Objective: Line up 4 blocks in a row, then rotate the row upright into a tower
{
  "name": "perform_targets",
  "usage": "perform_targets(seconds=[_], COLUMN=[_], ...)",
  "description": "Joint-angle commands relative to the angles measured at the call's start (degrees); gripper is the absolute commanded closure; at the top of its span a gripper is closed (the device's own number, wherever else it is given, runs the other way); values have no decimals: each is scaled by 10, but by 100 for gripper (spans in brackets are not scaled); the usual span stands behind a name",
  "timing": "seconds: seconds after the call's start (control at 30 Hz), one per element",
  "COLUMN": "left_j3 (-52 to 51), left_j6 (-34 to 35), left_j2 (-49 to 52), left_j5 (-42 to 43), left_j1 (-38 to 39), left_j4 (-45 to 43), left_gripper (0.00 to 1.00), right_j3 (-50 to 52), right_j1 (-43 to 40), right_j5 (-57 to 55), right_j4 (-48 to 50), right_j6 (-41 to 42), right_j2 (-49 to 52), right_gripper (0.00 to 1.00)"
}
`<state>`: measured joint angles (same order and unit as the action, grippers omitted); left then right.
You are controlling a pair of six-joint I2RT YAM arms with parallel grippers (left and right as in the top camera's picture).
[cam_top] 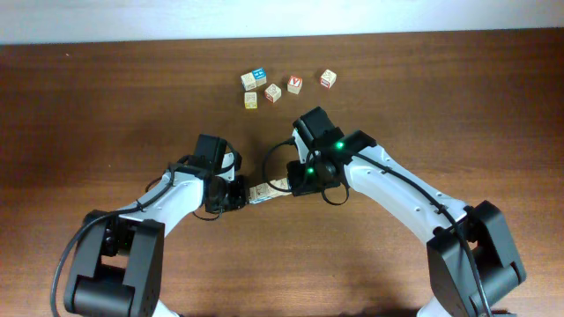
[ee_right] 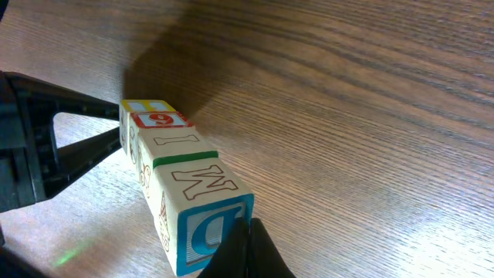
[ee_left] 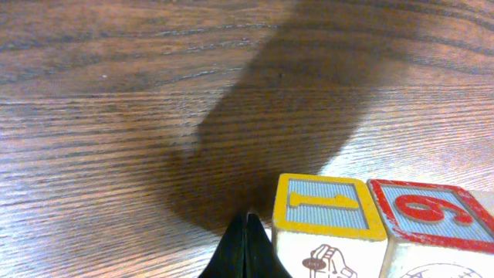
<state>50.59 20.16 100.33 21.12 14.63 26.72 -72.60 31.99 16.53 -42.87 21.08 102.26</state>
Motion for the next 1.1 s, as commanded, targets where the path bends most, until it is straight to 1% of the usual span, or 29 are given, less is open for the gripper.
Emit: perform_targets(seconds=[0.0,0.23,0.53,0.7,0.73,0.77,0.83,0.93,1.07], left_j3=[6,6,6,6,6,6,6,6,6], left_j6=[-10,-18,-18,-18,-18,-18,-18,-18,-18], left_j2=[3,3,3,3,3,3,3,3,3], left_j5=[57,12,10,10,-3,-35,-57,-62,-77], left_j1=[24,37,37,37,37,29,10,-21,-21], left_j4=[4,27,27,27,28,27,28,28,28], left_gripper=[100,100,100,100,100,100,100,100,100], right_j3=[-16,-16,-16,-16,-16,-16,-16,-16,-16], right_j1=[41,59,74,74,74,74,74,74,74], right_j5=[101,84,84,89,89,89,89,89,89], right_j4=[23,23,50,51,52,52,52,52,52], right_j6=[7,7,18,20,20,19,19,19,19], right_j2=[3,3,5,23,23,23,23,23,23], right_gripper=[96,96,96,96,96,96,96,96,96])
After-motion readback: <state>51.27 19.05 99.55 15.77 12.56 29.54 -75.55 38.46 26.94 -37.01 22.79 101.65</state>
